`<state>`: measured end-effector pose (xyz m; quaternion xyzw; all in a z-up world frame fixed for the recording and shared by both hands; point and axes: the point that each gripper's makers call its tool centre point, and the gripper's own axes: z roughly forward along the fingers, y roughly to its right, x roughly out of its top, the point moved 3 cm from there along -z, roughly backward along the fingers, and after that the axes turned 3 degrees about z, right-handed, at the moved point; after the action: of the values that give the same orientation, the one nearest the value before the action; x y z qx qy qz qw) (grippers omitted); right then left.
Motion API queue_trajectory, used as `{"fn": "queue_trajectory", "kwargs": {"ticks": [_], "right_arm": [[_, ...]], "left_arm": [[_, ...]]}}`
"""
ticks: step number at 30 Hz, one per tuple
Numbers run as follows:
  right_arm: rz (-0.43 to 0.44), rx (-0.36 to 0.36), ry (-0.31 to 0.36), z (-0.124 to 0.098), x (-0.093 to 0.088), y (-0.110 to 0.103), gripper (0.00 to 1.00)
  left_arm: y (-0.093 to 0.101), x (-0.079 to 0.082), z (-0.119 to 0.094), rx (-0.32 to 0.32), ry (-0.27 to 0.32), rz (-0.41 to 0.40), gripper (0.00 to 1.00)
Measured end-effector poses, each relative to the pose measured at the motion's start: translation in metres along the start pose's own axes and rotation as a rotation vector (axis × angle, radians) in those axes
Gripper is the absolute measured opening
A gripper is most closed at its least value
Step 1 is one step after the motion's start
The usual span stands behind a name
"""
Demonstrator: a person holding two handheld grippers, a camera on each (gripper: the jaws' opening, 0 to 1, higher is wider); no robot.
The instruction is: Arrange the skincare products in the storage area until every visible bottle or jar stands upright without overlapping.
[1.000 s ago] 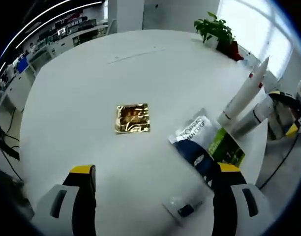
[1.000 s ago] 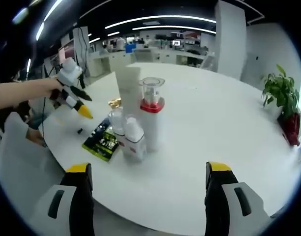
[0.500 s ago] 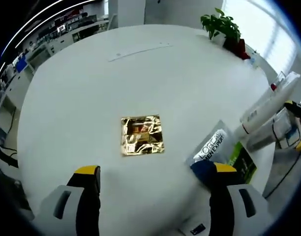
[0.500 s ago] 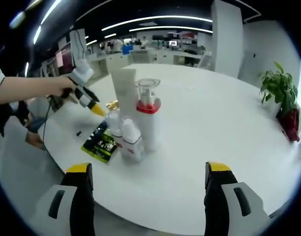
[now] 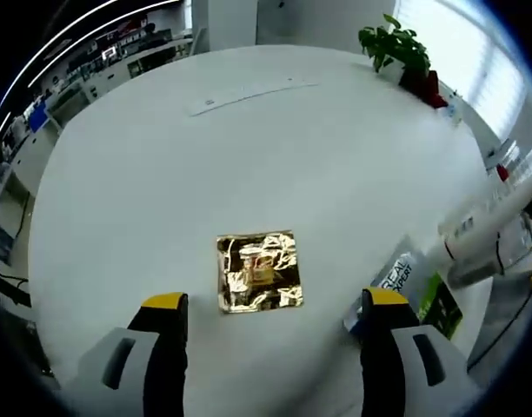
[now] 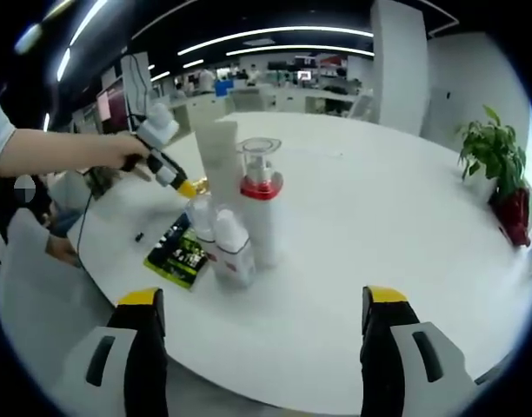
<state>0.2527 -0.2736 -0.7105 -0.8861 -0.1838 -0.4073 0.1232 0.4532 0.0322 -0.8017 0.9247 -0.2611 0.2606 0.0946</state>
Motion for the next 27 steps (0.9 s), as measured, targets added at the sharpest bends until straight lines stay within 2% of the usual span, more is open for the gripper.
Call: {"fn": "queue_trajectory", "kwargs": {"ticks": [9, 13, 27], "right_arm": [[0.011, -0.007, -0.001, -0.001, -0.001, 0.002, 0.92], [0.016, -0.007, 0.0, -0.001, -0.001, 0.002, 0.92], [0.01, -0.011, -0.009, -0.001, -0.001, 0.002, 0.92]], "left_arm": [[-0.005, 0.004, 0.009, 0.019, -0.02, 0.017, 0.7], [-0.006, 0.007, 0.011, 0.026, -0.021, 0.023, 0.62], [-0.01, 0.007, 0.007, 0.071, -0.046, 0.071, 0.54]]}}
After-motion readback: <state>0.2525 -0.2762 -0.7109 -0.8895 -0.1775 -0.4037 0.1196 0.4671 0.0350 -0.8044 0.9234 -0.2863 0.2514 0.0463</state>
